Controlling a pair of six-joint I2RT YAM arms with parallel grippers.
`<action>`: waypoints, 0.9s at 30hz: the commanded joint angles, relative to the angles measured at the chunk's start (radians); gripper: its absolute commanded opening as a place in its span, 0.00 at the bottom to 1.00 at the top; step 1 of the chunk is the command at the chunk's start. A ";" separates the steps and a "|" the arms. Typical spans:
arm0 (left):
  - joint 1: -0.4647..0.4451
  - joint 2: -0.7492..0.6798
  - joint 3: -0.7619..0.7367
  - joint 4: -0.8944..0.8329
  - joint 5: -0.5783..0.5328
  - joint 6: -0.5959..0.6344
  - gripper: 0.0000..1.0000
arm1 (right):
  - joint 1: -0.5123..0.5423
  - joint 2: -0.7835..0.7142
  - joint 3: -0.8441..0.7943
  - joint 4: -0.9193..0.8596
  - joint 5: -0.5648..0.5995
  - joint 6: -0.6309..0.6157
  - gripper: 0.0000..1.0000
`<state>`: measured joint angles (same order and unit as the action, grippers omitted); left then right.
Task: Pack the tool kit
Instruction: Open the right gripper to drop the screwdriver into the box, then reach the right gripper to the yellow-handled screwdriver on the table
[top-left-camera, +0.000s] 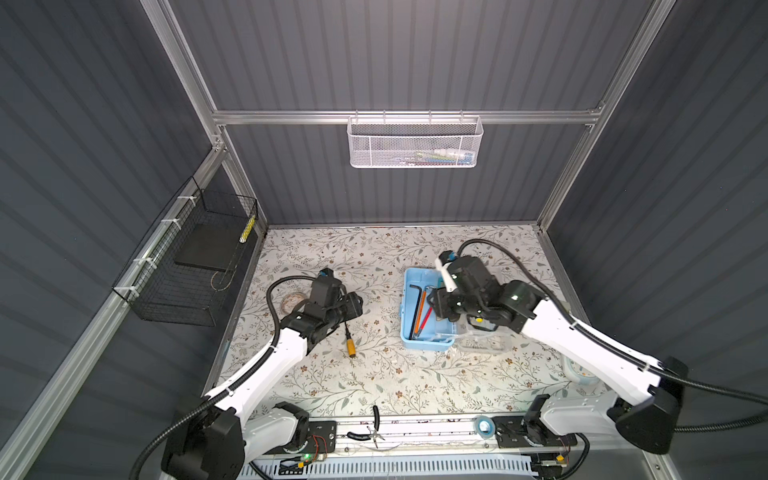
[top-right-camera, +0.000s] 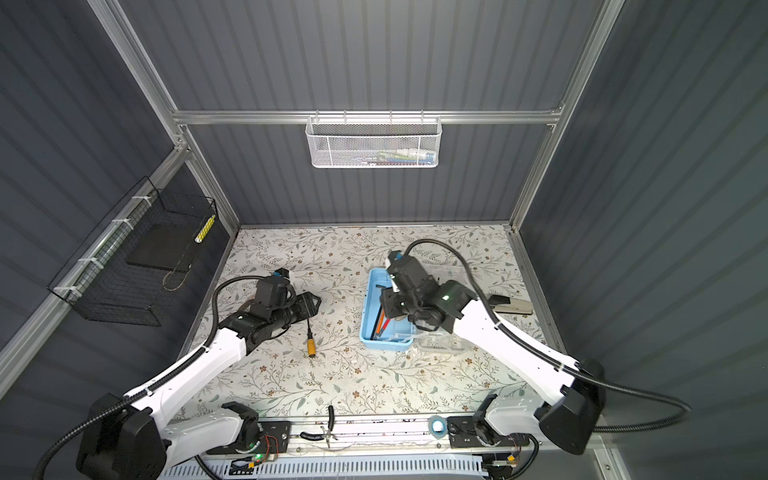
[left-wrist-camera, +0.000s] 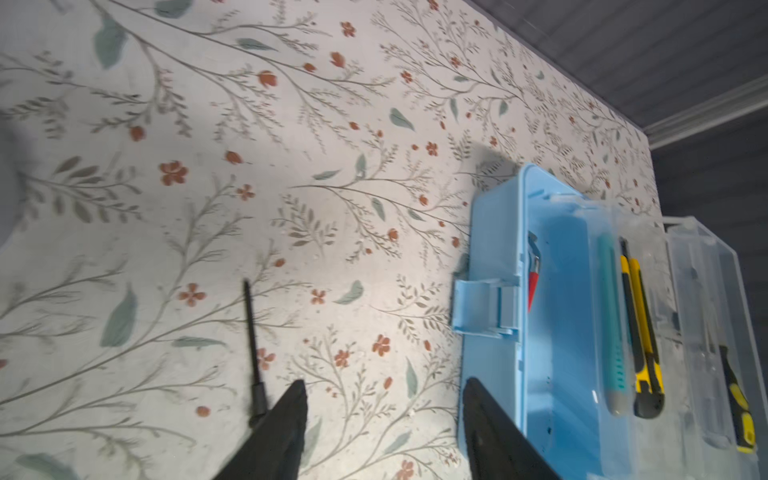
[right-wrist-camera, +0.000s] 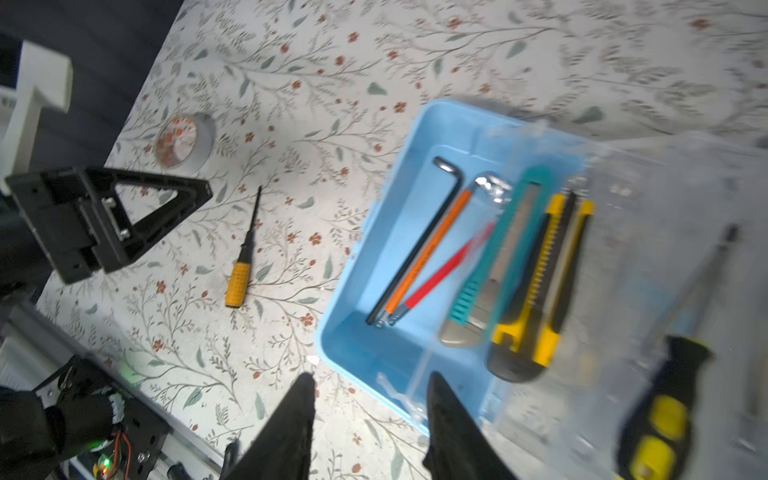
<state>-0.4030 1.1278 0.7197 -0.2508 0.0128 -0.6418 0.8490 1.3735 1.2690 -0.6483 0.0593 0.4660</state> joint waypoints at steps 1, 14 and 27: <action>0.083 -0.038 -0.056 -0.007 0.115 -0.034 0.61 | 0.086 0.119 0.060 0.061 -0.076 0.019 0.49; 0.417 -0.086 -0.226 0.154 0.488 -0.148 0.63 | 0.267 0.624 0.362 0.053 -0.156 -0.002 0.53; 0.457 -0.123 -0.222 0.090 0.469 -0.099 0.63 | 0.269 0.895 0.601 -0.047 -0.180 -0.039 0.50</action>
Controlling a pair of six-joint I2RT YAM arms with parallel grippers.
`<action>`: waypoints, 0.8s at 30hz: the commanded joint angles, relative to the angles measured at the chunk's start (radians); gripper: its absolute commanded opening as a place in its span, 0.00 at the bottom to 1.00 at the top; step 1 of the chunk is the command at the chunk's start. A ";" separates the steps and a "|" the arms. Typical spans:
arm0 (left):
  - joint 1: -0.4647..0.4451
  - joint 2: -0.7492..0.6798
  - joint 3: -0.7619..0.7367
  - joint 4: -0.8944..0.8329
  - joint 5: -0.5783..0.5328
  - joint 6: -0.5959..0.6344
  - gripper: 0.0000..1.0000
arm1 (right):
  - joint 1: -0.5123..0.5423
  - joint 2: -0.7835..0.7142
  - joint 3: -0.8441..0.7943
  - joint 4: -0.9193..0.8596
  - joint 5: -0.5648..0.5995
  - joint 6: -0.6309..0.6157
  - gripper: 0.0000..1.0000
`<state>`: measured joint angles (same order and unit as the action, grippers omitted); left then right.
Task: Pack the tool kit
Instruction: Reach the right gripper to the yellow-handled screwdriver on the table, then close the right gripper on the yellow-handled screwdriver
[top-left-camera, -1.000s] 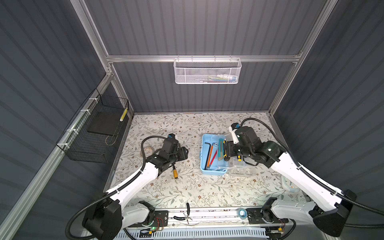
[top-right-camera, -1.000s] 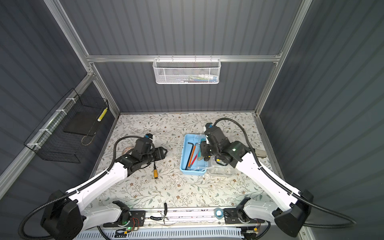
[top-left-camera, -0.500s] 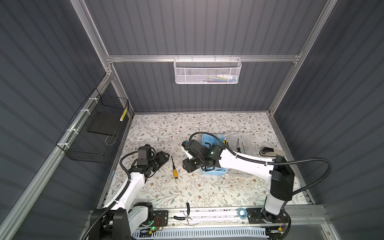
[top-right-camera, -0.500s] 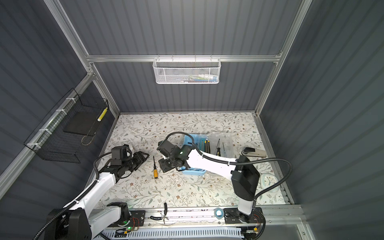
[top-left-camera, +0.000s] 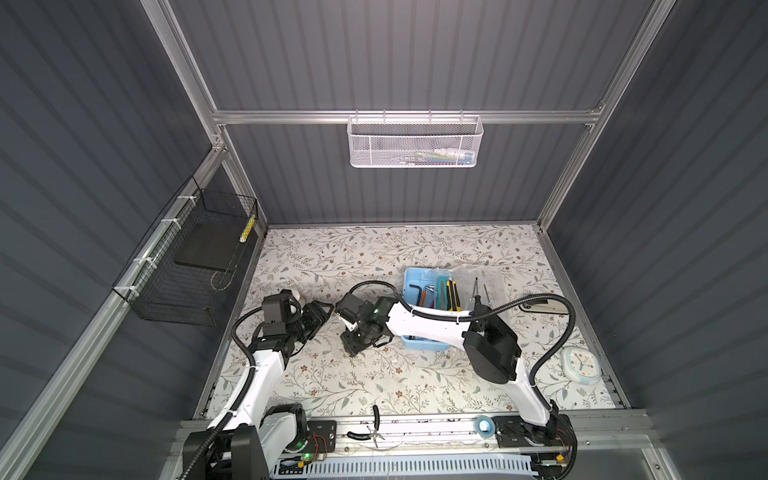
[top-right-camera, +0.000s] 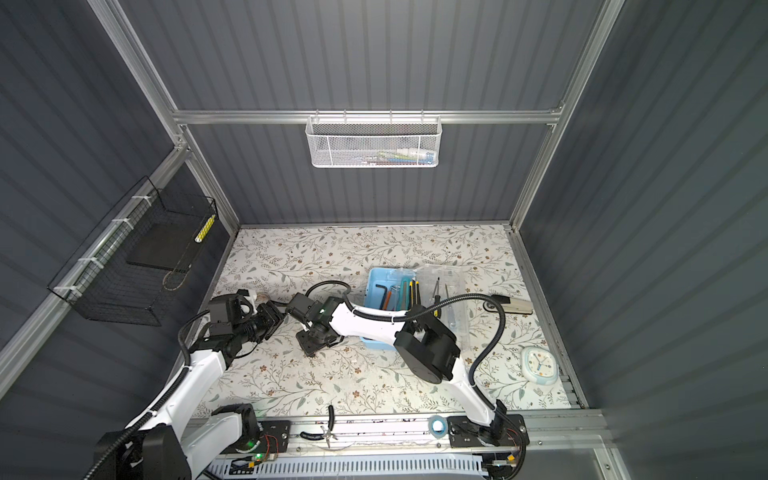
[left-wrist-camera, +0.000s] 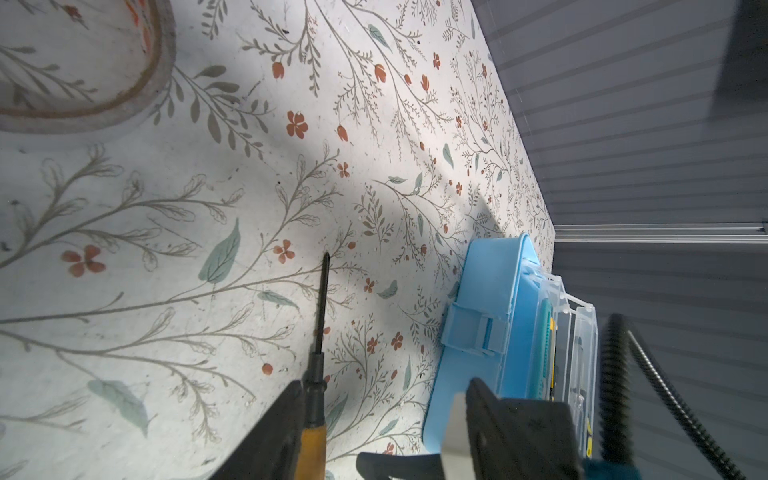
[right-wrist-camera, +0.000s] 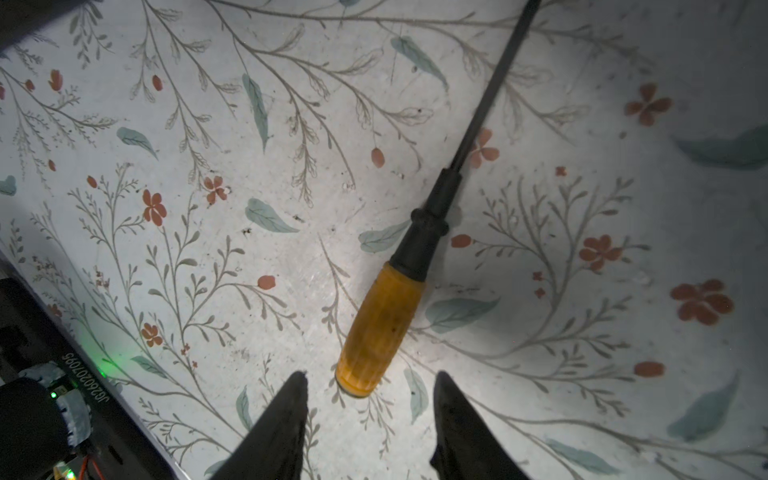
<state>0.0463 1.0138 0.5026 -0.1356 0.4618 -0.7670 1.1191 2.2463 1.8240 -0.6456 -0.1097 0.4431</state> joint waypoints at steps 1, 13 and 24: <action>0.008 -0.005 -0.004 -0.021 0.023 0.028 0.63 | -0.001 0.035 0.060 -0.059 -0.011 -0.018 0.49; 0.007 0.019 -0.012 0.002 0.025 0.026 0.62 | -0.003 0.170 0.237 -0.190 0.001 -0.023 0.45; 0.007 0.021 -0.022 0.012 0.025 0.023 0.62 | -0.002 0.227 0.300 -0.230 -0.007 -0.018 0.38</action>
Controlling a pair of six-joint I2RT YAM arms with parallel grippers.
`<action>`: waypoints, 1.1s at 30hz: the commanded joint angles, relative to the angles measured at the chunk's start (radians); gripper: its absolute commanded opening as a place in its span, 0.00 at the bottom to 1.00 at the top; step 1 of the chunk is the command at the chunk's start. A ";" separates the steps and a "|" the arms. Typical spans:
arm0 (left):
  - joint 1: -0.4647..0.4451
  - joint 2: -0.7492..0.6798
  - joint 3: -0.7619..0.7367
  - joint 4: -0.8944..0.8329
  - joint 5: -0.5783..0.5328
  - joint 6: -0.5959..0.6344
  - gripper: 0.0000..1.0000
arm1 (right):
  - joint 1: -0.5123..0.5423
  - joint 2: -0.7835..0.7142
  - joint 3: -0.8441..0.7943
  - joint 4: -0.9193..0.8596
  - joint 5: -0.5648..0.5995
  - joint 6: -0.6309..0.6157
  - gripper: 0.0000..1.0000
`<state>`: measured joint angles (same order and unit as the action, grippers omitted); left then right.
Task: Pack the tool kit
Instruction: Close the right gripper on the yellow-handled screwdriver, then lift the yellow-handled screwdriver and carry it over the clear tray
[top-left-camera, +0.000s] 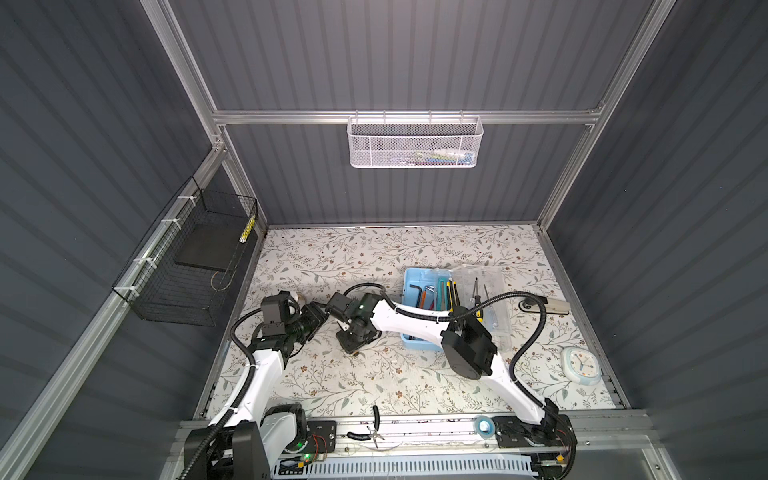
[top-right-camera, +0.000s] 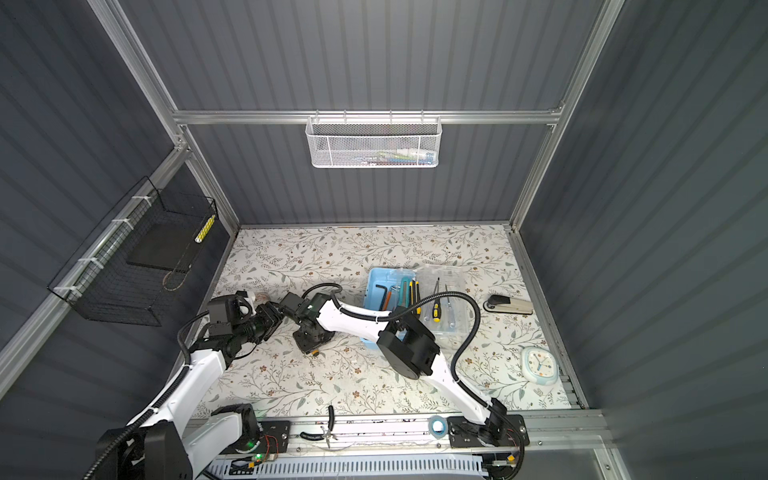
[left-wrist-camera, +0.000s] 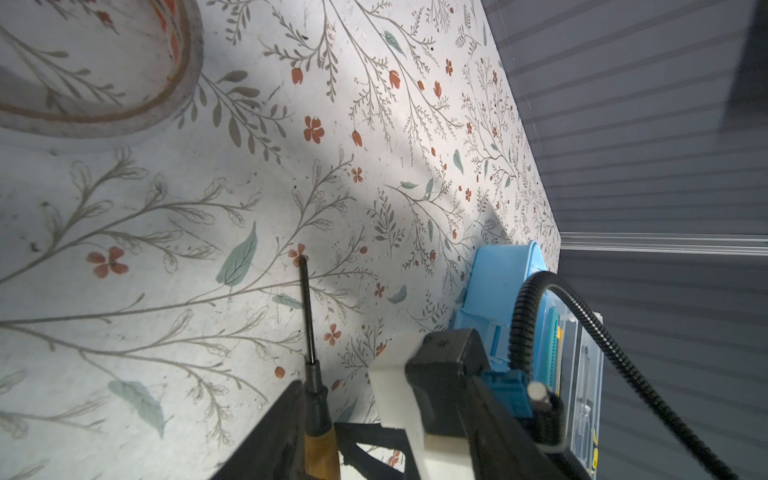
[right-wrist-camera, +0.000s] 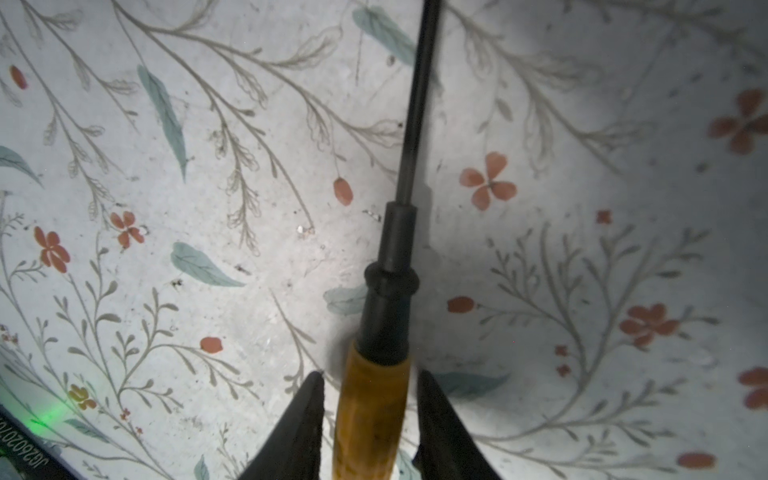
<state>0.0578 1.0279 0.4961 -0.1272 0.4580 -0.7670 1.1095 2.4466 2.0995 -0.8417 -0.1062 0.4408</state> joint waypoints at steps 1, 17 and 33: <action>-0.003 0.008 -0.015 0.005 0.029 0.022 0.62 | 0.007 0.030 0.026 -0.034 -0.012 -0.016 0.37; -0.004 -0.001 0.064 -0.081 -0.004 0.076 0.62 | -0.012 -0.100 -0.155 0.076 0.015 0.000 0.22; -0.065 0.079 0.132 -0.031 -0.054 0.071 0.62 | -0.113 -0.673 -0.630 0.142 0.190 0.029 0.15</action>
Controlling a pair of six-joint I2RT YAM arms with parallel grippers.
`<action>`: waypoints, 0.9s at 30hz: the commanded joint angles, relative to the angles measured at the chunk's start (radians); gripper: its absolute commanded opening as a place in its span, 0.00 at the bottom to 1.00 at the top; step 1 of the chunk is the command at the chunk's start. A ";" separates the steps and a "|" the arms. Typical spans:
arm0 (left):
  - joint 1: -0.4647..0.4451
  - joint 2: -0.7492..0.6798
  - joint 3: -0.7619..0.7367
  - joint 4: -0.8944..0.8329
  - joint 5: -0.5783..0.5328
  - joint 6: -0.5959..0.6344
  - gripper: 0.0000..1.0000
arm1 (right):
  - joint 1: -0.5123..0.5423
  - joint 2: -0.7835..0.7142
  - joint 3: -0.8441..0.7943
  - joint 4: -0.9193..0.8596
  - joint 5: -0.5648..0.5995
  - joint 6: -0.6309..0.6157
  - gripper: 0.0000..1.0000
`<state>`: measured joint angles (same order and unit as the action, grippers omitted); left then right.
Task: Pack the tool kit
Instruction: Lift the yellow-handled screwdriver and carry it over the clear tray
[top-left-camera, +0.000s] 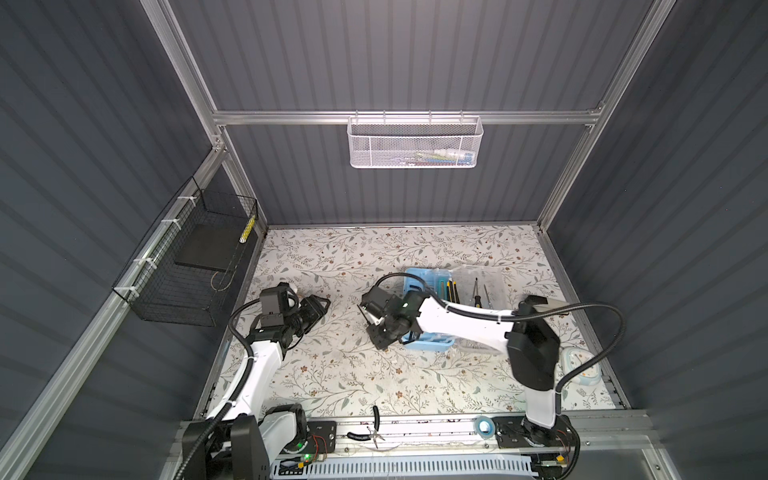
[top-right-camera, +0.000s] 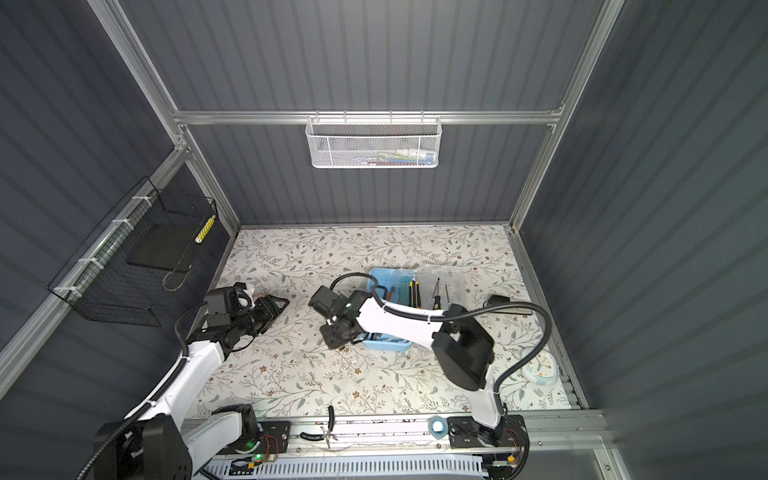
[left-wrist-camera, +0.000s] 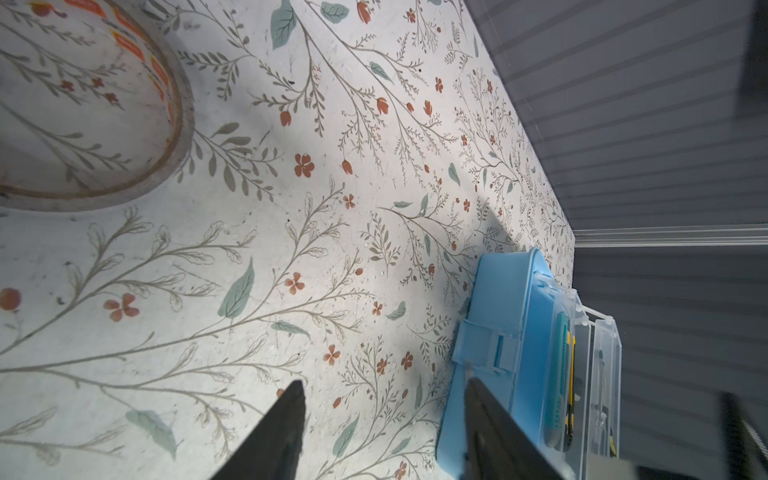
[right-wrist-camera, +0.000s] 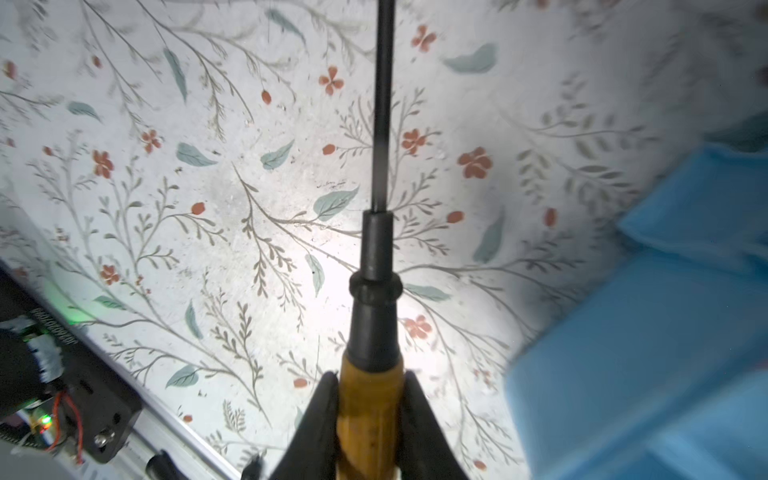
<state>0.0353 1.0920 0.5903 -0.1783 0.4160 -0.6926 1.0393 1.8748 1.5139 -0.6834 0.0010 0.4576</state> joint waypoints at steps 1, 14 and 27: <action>-0.097 0.020 0.059 0.008 -0.070 0.009 0.62 | -0.064 -0.155 -0.078 -0.026 0.106 0.013 0.16; -0.580 0.501 0.448 0.009 -0.389 0.129 0.61 | -0.460 -0.693 -0.404 -0.154 0.270 0.006 0.17; -0.595 0.799 0.705 0.027 -0.350 0.181 0.60 | -0.670 -0.741 -0.521 -0.162 0.282 -0.041 0.20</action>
<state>-0.5575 1.8652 1.2453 -0.1291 0.0696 -0.5537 0.3779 1.1343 1.0035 -0.8410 0.2729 0.4335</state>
